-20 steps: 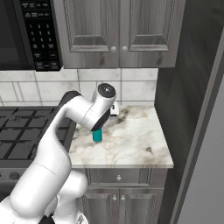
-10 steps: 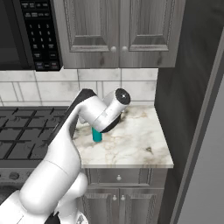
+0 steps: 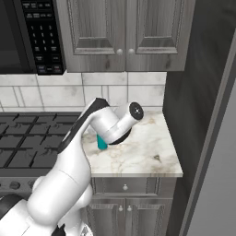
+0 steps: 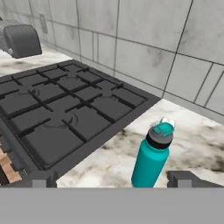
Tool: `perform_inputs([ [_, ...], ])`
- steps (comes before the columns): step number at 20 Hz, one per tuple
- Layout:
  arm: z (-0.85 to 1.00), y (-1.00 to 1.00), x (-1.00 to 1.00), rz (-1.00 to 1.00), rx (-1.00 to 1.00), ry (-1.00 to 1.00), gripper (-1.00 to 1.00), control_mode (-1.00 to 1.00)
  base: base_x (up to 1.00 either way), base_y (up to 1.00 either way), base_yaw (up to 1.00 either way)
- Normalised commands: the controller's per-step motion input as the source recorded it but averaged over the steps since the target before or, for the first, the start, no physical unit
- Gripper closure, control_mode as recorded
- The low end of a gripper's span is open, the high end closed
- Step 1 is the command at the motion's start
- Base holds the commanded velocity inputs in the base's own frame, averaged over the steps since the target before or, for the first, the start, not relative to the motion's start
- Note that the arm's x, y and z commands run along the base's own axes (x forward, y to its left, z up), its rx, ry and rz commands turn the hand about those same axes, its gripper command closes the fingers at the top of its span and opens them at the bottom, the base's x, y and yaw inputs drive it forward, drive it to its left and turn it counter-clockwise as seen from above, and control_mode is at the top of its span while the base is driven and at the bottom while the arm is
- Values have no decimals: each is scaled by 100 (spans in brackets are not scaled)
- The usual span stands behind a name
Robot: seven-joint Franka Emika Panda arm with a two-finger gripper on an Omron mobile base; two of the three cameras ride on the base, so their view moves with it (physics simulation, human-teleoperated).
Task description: Move the drinks to the dining counter.
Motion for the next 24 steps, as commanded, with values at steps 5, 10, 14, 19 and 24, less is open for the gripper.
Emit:
perform_inputs([
  [5,-38,0,21,0,-2,0,-100,-100,0,0,0],
  [10,-52,0,24,0,0,0,-100,-100,0,0,0],
  [14,-42,0,16,0,0,-1,-100,-100,0,0,0],
  [19,-27,-4,25,0,0,0,-100,-100,0,0,0],
  [24,8,-4,15,1,9,0,-100,-100,0,0,0],
])
